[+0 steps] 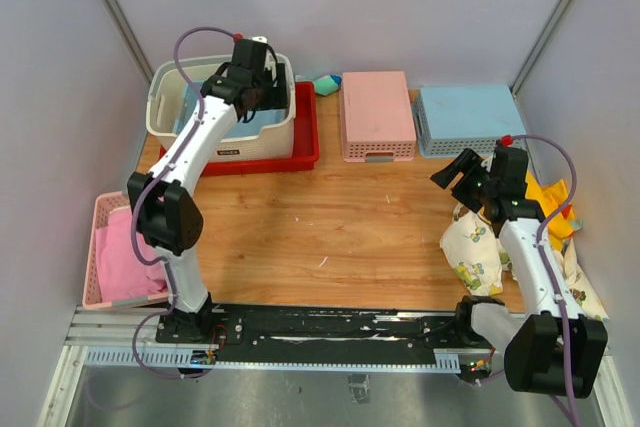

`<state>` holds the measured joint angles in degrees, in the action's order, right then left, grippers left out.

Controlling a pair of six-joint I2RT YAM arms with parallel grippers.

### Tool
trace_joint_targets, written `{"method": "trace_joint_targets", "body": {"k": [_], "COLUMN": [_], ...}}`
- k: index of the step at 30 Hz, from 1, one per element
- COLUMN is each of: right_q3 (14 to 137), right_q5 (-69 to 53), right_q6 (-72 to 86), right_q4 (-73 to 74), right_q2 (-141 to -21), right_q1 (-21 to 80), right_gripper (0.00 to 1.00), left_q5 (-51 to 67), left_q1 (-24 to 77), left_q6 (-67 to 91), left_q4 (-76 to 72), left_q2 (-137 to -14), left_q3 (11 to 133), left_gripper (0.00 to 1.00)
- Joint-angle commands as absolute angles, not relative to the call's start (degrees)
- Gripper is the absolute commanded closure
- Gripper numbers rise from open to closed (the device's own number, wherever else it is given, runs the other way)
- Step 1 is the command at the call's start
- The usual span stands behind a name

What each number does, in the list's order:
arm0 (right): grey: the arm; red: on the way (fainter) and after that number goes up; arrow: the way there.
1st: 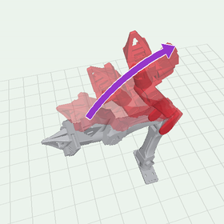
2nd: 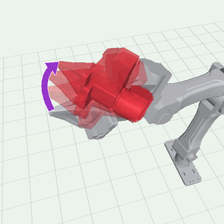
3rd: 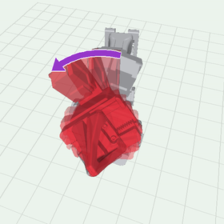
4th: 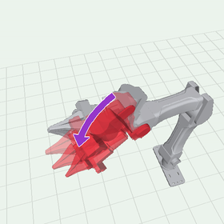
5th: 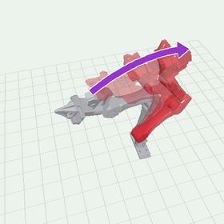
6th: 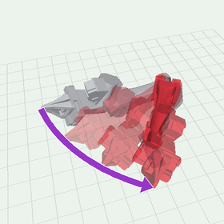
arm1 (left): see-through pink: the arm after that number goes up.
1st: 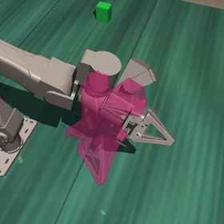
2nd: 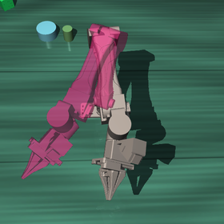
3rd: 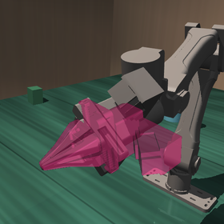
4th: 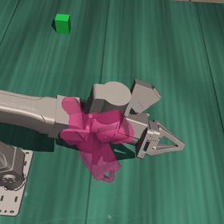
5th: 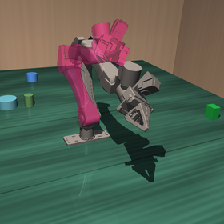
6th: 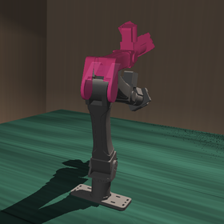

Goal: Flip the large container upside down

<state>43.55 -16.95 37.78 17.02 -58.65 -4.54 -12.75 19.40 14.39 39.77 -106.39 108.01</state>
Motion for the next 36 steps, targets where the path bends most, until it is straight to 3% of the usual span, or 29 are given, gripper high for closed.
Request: {"method": "trace_joint_targets", "body": {"k": [1,17,21,31,34,36], "right_q3": [42.77,43.73,43.77,44.31,44.49,44.55], "right_q5": [-16.84,-18.65,-19.11,-19.07,-19.41,-19.58], "right_q6": [35.12,34.46,34.63,34.38,34.4,34.4], "right_q4": [20.59,22.19,22.49,23.11,23.04,23.09], "right_q2": [-58.93,-60.07,-60.03,-60.06,-60.36,-60.52], "right_q1": [-5.19,-5.19,-5.19,-5.19,-5.19,-5.18], "right_gripper": [0.27,0.27,0.28,0.28,0.28,0.28], "left_q5": [-6.66,4.21,3.39,5.84,5.55,5.39], "left_q1": [14.52,14.06,14.06,14.15,14.15,14.15], "left_q6": [15.71,12.44,12.22,12.02,11.5,11.26], "left_q4": [37.48,34.89,34.28,36.0,38.19,39.03], "left_q2": [-108.62,-121.08,-122.99,-116.11,-113.65,-112.01], "left_q3": [110.39,109.57,109.23,113.34,116.15,117.24], "left_gripper": [0.2,0.21,0.33,0.88,0.99,1.0]}}
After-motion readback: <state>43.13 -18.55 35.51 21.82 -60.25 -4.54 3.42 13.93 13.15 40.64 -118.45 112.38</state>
